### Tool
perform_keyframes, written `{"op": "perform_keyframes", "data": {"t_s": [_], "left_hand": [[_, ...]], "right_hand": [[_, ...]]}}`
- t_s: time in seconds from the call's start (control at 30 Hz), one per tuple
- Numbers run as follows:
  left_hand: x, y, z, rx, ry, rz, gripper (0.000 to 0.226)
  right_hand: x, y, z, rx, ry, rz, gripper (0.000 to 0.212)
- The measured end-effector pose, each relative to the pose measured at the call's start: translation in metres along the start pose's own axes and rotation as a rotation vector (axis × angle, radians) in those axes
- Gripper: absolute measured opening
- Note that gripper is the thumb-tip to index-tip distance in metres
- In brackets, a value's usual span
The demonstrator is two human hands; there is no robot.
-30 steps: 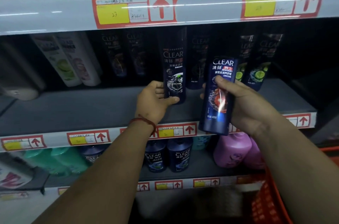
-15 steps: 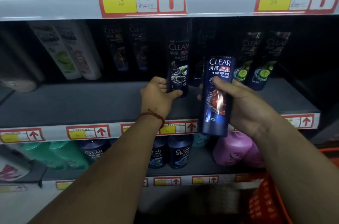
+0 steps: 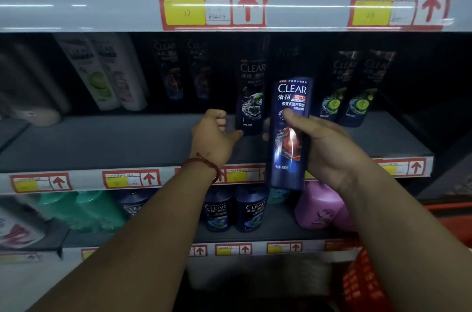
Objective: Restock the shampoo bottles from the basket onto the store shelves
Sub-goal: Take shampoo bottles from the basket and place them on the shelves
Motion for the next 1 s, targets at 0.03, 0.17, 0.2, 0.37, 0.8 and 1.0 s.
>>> {"op": "perform_keyframes", "data": {"t_s": [0.03,0.17,0.2,0.37,0.8,1.0], "left_hand": [[0.001,-0.007,0.001,-0.003,0.008,-0.003,0.053],[0.007,-0.040,0.009,0.047,0.046,-0.051,0.042],[0.010,-0.050,0.011,0.054,0.044,-0.050,0.039],[0.030,-0.101,0.011,-0.039,0.011,-0.020,0.021],[0.059,-0.142,-0.006,-0.022,-0.063,0.095,0.039],[0.058,-0.138,-0.004,-0.068,-0.210,0.165,0.030]], "right_hand": [[-0.001,0.006,0.002,0.018,-0.006,0.009,0.051],[-0.004,0.033,0.010,0.068,-0.063,0.037,0.042],[-0.006,0.041,0.011,0.084,-0.075,0.039,0.044],[-0.012,0.090,0.005,0.148,-0.153,0.093,0.048],[-0.038,0.180,-0.080,-0.006,-0.276,0.423,0.045],[-0.048,0.181,-0.086,0.015,-0.275,0.611,0.037]]}}
Point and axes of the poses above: each hand's wrist, its own z-axis away from the middle knuckle, its own y-axis out of the palm, x = y × z, the point moved 5 cm from there along -z, towards the middle knuckle, and after that the axes turned 1 degree about -x, right-handed, at the moved point
